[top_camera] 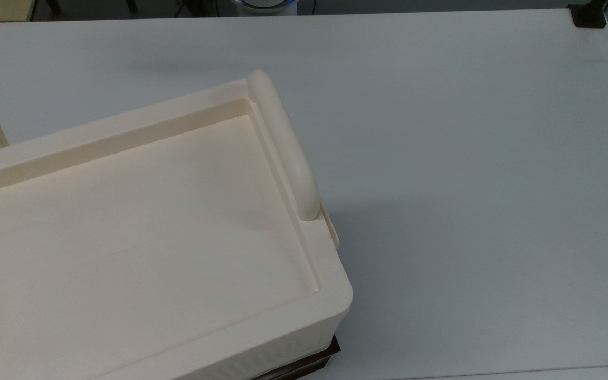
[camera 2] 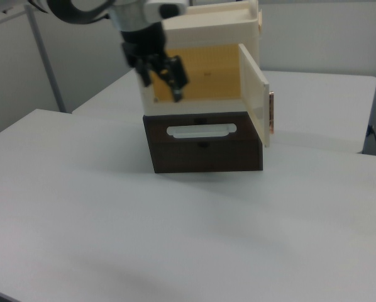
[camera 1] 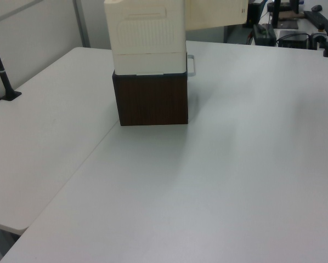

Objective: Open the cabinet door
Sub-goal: 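Pull the gripped door edge outward, swinging the door open on its hinge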

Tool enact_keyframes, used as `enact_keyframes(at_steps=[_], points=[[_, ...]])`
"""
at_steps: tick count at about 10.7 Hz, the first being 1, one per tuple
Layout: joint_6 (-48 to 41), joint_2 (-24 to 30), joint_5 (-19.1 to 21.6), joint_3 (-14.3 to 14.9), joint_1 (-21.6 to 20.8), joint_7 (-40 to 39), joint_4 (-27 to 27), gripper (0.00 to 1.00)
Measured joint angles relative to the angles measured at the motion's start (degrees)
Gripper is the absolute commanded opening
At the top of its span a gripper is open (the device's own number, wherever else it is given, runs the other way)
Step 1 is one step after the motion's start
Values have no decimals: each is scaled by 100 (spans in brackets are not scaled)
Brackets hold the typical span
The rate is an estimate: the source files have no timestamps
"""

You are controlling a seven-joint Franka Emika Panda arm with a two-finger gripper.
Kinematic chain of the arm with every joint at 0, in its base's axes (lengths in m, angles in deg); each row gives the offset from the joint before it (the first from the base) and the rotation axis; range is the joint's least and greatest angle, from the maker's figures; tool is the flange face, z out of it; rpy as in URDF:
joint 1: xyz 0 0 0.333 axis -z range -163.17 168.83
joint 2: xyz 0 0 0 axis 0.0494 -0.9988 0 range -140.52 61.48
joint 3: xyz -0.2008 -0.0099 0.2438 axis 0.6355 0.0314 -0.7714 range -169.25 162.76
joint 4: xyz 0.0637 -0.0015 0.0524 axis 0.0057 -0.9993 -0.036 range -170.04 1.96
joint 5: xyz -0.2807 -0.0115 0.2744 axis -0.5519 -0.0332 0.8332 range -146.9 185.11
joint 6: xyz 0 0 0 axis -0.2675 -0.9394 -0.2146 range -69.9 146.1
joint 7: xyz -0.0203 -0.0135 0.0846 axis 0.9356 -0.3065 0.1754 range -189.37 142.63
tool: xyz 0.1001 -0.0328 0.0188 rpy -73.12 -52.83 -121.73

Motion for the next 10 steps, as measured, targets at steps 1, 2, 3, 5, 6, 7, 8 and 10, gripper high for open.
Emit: enact_keyframes(at_steps=[1, 2, 3, 5, 6, 7, 8, 10], points=[[-325, 50, -1, -20, -281, 143, 4, 100], [-693, 91, -2, -26, -704, 363, 4, 100], [-783, 94, -3, -28, -1096, 643, -11, 100], [-791, -5, -414, -73, -1732, 944, -193, 100], [-708, -152, -649, -217, -1757, 947, -226, 100], [-500, -323, -829, -361, -1702, 947, -232, 100], [-419, -425, -929, -413, -1664, 939, -231, 100], [-418, -427, -942, -425, -1576, 788, -220, 100]])
